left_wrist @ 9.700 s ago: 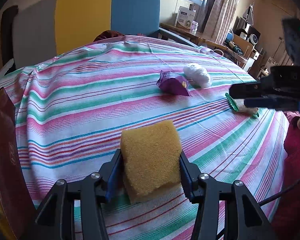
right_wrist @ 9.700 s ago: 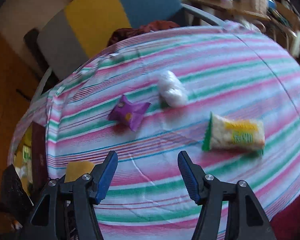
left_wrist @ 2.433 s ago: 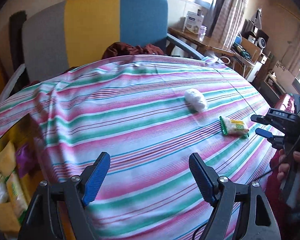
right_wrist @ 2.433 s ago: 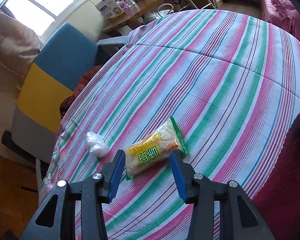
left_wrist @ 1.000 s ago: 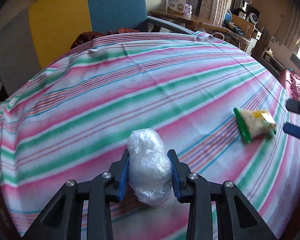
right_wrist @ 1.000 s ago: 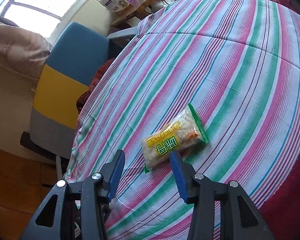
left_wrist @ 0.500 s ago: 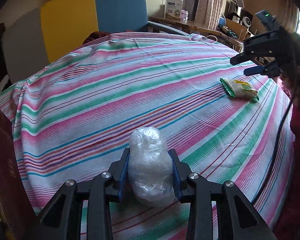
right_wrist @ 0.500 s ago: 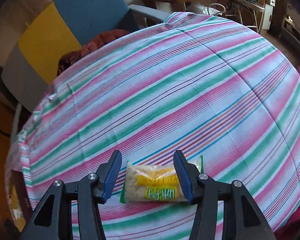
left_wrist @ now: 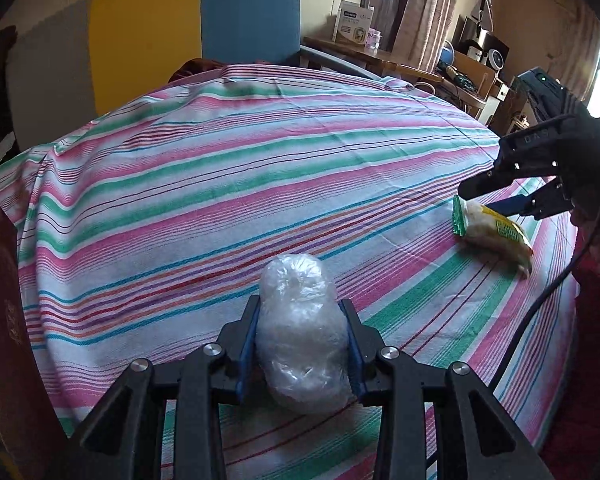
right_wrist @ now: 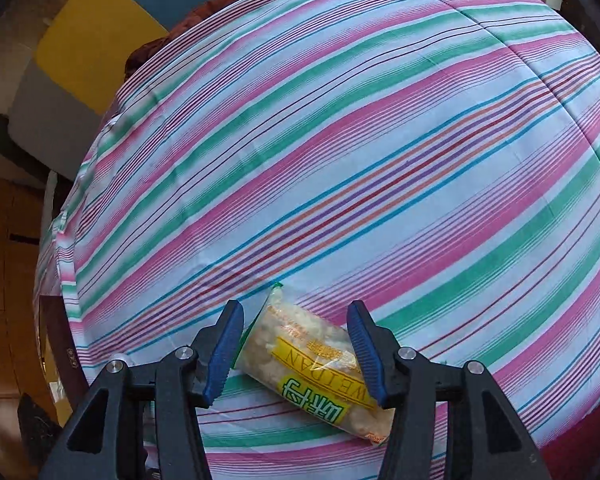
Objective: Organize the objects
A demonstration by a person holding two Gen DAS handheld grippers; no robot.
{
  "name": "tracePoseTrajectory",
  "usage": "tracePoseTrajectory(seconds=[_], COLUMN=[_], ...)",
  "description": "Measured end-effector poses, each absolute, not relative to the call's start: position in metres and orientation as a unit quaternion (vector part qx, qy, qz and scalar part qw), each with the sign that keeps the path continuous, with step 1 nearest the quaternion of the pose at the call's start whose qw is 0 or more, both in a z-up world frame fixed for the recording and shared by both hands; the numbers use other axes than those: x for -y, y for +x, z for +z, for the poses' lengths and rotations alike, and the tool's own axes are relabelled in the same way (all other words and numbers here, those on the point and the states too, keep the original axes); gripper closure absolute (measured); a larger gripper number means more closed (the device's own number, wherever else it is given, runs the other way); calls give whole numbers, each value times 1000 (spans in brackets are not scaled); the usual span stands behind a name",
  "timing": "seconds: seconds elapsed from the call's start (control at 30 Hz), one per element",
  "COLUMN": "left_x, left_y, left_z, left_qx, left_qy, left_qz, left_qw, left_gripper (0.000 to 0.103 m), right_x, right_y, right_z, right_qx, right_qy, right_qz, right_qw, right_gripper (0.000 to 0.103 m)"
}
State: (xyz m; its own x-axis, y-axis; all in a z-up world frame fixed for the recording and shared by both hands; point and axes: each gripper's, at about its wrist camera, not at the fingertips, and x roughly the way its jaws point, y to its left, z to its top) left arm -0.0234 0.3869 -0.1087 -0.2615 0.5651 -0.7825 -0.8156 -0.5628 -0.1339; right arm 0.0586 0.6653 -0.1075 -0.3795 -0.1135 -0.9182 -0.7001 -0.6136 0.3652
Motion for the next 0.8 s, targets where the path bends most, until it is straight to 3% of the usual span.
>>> tracePoseTrajectory(seconds=[0.4, 0.6, 0.7, 0.8], left_x=[-382, -380, -379, -379], left_y=[-25, -26, -26, -25], left_z=[-109, -109, -109, -109], left_qx=[-143, -141, -142, -142], left_qy=[-422, -423, -423, -422], left_qz=[777, 776, 776, 777], left_qw=[444, 446, 446, 445], left_gripper=[64, 64, 64, 64], right_x=[-628, -610, -603, -594], right_y=[52, 41, 38, 30], right_z=[-78, -98, -108, -105], right_qx=[-245, -167, -166, -172], right_qy=[-562, -633, -645, -625], right_qz=[767, 738, 728, 744], right_qw=[188, 163, 164, 164], right_gripper=[38, 35, 59, 62])
